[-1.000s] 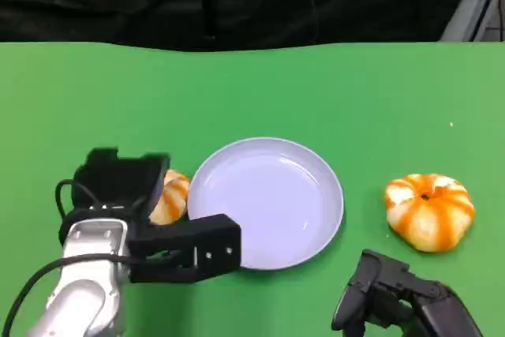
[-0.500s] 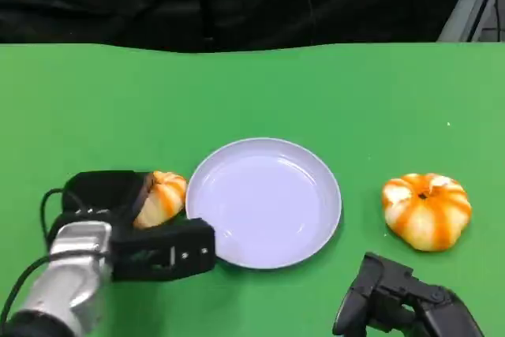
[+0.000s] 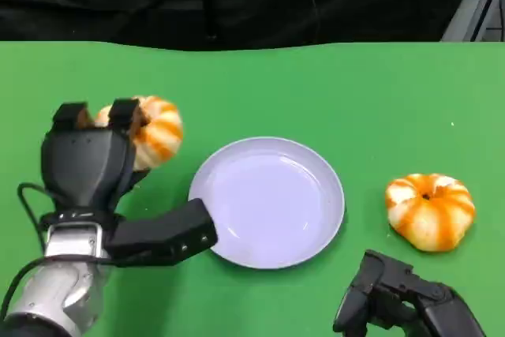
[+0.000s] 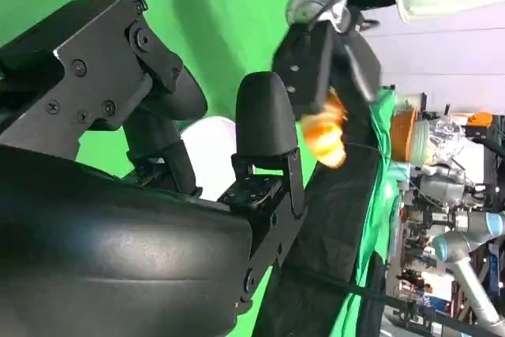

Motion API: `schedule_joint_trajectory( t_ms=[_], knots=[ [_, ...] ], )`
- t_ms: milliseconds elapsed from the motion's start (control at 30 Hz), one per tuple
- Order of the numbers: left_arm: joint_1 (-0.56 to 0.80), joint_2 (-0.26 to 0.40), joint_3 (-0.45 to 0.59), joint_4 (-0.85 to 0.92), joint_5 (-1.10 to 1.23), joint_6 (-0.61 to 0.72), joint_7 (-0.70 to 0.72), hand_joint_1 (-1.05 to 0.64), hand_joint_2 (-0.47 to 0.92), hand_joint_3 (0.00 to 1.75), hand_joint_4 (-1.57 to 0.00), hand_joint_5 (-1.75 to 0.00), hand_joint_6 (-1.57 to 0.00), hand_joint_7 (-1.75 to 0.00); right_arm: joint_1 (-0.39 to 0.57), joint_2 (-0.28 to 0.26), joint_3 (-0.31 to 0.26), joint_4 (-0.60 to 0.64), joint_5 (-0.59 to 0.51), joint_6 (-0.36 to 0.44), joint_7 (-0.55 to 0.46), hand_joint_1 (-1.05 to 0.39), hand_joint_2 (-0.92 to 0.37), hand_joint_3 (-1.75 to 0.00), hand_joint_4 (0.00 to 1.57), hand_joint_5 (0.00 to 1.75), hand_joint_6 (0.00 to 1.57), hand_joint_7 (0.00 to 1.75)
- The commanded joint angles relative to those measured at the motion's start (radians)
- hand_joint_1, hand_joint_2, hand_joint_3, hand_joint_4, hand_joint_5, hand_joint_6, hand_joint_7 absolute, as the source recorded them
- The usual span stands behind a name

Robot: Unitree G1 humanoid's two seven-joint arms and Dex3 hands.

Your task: Grasp the bread from the table and place it into the plate.

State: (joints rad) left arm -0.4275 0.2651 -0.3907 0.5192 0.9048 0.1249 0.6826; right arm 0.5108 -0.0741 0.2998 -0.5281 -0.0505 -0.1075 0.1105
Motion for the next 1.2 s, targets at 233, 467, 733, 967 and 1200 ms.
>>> schedule_joint_trajectory(
  t_ms=[233, 467, 733, 967, 1200],
  knots=[
    [-0.013, 0.013, -0.051, -0.166, 0.022, -0.114, -0.054, -0.22, 0.62, 0.57, -0.9, -1.75, -0.74, -1.75, -0.016, 0.005, 0.004, 0.022, -0.004, -0.001, -0.011, 0.12, -0.41, -1.35, 0.7, 1.75, 0.62, 1.64],
    [0.015, -0.085, -0.087, -0.185, -0.02, -0.101, -0.181, -0.22, 0.48, 0.96, -0.92, -1.75, -0.75, -1.75, 0.004, -0.002, 0.012, 0.002, -0.008, 0.002, -0.013, 0.08, -0.4, -1.36, 0.67, 1.75, 0.61, 1.64],
    [0.005, -0.164, -0.122, -0.121, -0.046, -0.076, -0.274, -0.22, 0.57, 0.79, -0.86, -1.75, -0.73, -1.67, 0.028, -0.003, 0.025, -0.019, -0.022, -0.004, -0.024, 0.09, -0.4, -1.34, 0.67, 1.75, 0.6, 1.63],
    [0.003, -0.153, -0.101, -0.176, -0.174, -0.06, -0.549, -0.21, 0.75, 0.4, -0.62, -1.32, -0.76, -0.56, 0.045, -0.006, 0.034, -0.043, -0.019, 0.011, -0.022, 0.1, -0.41, -1.34, 0.67, 1.75, 0.6, 1.63],
    [0.006, -0.095, -0.15, -0.271, -0.115, 0.054, -0.793, -0.71, 0.92, 0.3, -0.01, -0.29, -0.15, -0.04, 0.04, -0.01, 0.03, -0.052, -0.025, 0.025, -0.022, 0.08, -0.41, -1.33, 0.67, 1.75, 0.6, 1.62]
  ],
)
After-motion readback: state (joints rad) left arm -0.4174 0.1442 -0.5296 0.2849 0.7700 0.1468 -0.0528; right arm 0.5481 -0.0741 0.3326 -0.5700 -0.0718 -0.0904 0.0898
